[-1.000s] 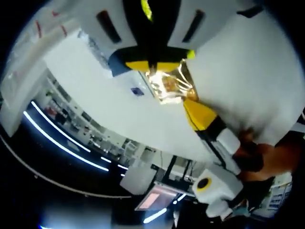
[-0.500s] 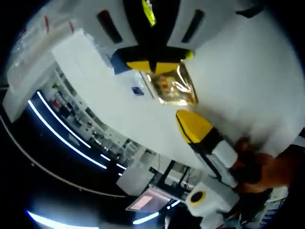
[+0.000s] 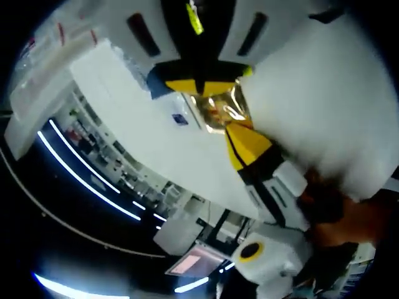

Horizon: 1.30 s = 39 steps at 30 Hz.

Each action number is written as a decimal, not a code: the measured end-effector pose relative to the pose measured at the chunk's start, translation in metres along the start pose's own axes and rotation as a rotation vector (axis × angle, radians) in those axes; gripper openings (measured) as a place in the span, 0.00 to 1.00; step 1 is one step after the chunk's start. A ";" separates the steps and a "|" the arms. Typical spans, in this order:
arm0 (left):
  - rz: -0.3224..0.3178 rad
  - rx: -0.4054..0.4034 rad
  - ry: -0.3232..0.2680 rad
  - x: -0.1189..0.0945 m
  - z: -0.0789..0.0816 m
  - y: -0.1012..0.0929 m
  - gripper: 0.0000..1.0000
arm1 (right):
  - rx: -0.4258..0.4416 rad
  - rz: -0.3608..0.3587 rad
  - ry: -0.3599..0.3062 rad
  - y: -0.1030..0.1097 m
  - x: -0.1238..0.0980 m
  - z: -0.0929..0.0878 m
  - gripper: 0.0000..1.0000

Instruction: Arrange the skincare products in the storage area until every visible bottle or jar stands upright without overlapping.

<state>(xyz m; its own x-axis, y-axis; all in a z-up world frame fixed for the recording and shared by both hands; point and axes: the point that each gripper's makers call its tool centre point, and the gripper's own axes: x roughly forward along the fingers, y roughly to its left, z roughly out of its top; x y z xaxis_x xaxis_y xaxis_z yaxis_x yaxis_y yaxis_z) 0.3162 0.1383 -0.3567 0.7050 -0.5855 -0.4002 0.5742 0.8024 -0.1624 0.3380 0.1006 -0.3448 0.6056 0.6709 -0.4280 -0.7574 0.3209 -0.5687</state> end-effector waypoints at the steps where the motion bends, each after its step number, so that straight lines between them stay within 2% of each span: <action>1: 0.001 -0.002 -0.001 0.000 0.000 0.000 0.01 | -0.003 0.001 -0.001 0.000 0.000 0.000 0.00; 5: 0.008 0.003 -0.009 0.001 0.000 0.001 0.01 | 0.000 0.003 -0.004 0.001 -0.001 0.001 0.00; 14: 0.029 0.096 -0.030 0.001 0.001 -0.001 0.02 | 0.004 0.004 -0.009 0.002 -0.001 0.001 0.00; 22: 0.031 0.112 -0.030 0.002 0.001 -0.001 0.02 | 0.023 -0.002 -0.014 0.002 -0.004 0.002 0.00; 27: 0.034 0.119 -0.031 0.002 0.001 -0.001 0.02 | 0.035 -0.041 -0.027 -0.010 -0.008 0.002 0.00; 33: 0.036 0.124 -0.031 0.002 0.001 0.000 0.02 | 0.052 -0.062 0.022 -0.022 -0.006 -0.017 0.00; 39: 0.036 0.127 -0.033 0.002 0.002 0.000 0.02 | 0.061 -0.073 0.027 -0.026 -0.005 -0.017 0.00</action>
<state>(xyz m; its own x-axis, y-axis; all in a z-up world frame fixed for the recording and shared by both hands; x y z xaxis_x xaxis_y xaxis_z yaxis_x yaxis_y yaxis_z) 0.3182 0.1363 -0.3561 0.7380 -0.5618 -0.3737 0.5951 0.8030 -0.0320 0.3592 0.0775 -0.3400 0.6652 0.6266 -0.4061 -0.7241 0.4086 -0.5556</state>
